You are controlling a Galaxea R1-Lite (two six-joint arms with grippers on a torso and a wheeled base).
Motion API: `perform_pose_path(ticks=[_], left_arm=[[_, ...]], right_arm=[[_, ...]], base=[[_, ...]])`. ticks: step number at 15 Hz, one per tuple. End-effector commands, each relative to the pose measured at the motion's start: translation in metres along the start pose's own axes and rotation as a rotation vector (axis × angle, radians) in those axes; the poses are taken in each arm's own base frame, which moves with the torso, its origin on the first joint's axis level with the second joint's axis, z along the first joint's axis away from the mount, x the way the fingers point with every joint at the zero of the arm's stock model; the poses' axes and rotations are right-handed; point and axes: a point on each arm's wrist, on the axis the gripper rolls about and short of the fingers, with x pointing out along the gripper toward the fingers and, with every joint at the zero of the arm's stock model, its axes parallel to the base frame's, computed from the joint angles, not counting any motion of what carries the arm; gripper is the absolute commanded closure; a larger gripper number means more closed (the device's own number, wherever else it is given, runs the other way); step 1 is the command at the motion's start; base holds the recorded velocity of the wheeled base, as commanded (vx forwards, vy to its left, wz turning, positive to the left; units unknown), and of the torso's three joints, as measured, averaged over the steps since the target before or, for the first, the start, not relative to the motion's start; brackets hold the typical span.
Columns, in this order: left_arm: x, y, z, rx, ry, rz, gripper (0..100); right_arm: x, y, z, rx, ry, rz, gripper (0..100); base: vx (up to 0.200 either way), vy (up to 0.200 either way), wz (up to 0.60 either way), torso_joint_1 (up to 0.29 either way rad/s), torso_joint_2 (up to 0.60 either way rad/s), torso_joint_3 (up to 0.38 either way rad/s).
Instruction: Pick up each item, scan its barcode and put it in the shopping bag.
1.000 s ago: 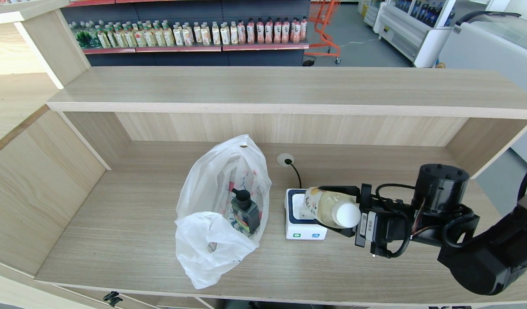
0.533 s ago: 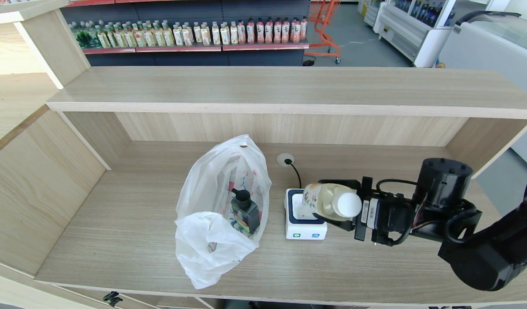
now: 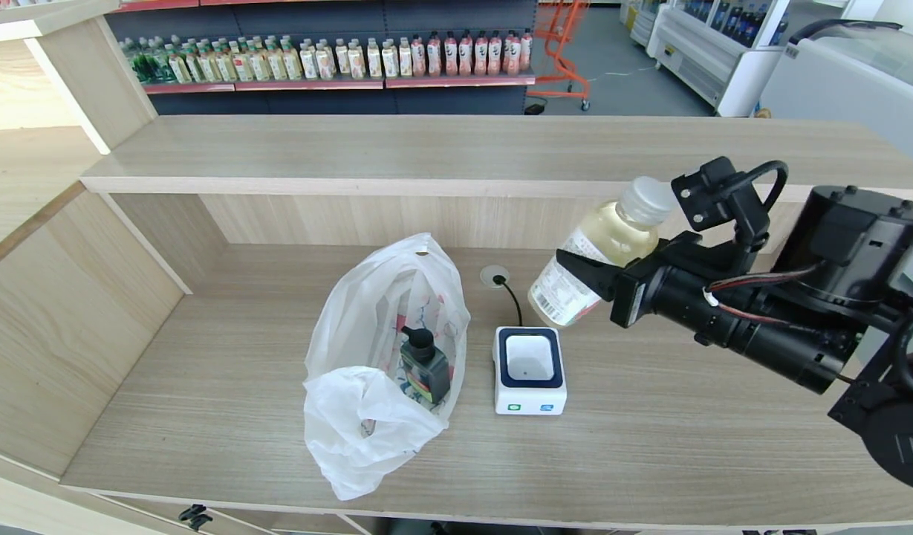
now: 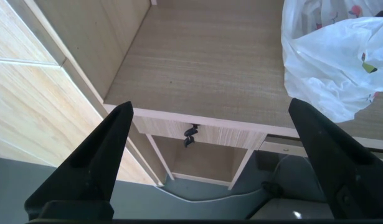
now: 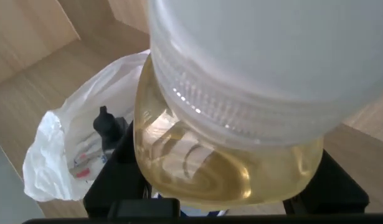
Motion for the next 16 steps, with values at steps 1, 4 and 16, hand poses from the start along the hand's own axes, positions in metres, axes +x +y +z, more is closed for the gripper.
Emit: perform_pose_path(ticks=[1, 4, 16], left_arm=[[0.000, 0.000, 0.000, 0.000, 0.000, 0.000, 0], [0.000, 0.000, 0.000, 0.000, 0.000, 0.000, 0], [0.000, 0.000, 0.000, 0.000, 0.000, 0.000, 0]], right_arm=[[0.002, 0.005, 0.007, 0.047, -0.016, -0.002, 100], [0.038, 0.004, -0.012, 0.174, 0.025, 0.004, 100], [0.129, 0.015, -0.081, 0.247, 0.096, 0.052, 100]], base=[[0.000, 0.000, 0.00, 0.000, 0.00, 0.000], [0.000, 0.000, 0.00, 0.000, 0.00, 0.000], [0.000, 0.000, 0.00, 0.000, 0.00, 0.000]])
